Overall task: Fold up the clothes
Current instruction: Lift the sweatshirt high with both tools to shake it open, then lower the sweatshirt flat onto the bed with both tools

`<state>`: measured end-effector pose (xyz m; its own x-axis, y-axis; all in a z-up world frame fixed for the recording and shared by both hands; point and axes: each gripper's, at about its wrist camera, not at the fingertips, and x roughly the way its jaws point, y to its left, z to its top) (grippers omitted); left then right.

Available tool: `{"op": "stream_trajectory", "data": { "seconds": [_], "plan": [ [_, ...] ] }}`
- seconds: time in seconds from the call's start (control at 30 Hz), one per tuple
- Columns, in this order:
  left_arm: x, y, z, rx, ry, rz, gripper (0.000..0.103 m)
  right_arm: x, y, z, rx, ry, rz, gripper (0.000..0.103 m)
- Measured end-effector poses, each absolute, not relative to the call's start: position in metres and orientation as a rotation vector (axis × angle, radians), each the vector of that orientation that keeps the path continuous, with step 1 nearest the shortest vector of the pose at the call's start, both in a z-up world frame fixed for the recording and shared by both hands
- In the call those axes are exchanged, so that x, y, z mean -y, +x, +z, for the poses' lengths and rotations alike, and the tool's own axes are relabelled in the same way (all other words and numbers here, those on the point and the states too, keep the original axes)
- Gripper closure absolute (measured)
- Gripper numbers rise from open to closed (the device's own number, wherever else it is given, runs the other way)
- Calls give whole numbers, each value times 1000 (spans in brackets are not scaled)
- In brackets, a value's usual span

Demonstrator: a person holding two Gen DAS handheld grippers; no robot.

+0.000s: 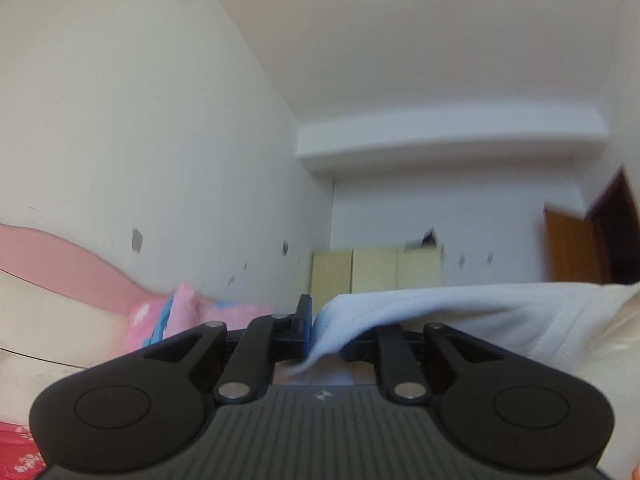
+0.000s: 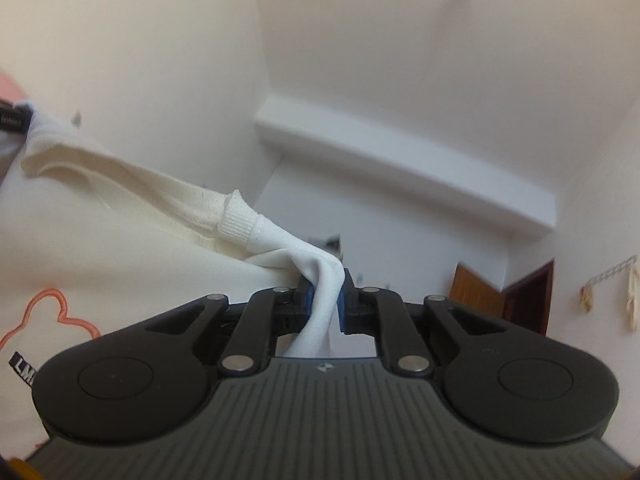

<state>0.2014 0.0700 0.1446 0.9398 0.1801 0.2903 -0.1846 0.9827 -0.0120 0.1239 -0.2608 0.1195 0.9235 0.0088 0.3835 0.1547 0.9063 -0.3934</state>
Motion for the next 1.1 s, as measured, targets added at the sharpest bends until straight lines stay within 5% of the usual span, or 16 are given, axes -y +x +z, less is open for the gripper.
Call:
{"op": "stream_trajectory", "data": {
  "seconds": [0.07,0.13,0.2,0.33,0.43,0.6,0.67,0.77,1.1],
  "plan": [
    [-56,260,105,165,93,186,71,264,191,85,245,-419,-58,93],
    [-44,314,48,-22,131,154,46,270,262,44,73,-380,-27,84],
    [-33,359,-22,-235,144,98,40,267,326,-23,-182,-273,29,68],
    [-46,397,-130,-564,219,103,43,282,401,-157,-618,-12,75,66],
    [-59,388,-121,-557,189,81,41,272,370,-149,-650,128,75,62],
    [-83,342,-16,-448,135,68,33,295,320,-68,-568,248,114,49],
    [-99,304,19,-373,106,86,27,306,284,-48,-522,297,154,40],
    [-123,238,44,-314,68,90,18,305,236,-39,-506,332,231,13],
    [-80,79,-28,-535,253,-204,18,249,101,-89,-672,507,350,9]
  ]
}}
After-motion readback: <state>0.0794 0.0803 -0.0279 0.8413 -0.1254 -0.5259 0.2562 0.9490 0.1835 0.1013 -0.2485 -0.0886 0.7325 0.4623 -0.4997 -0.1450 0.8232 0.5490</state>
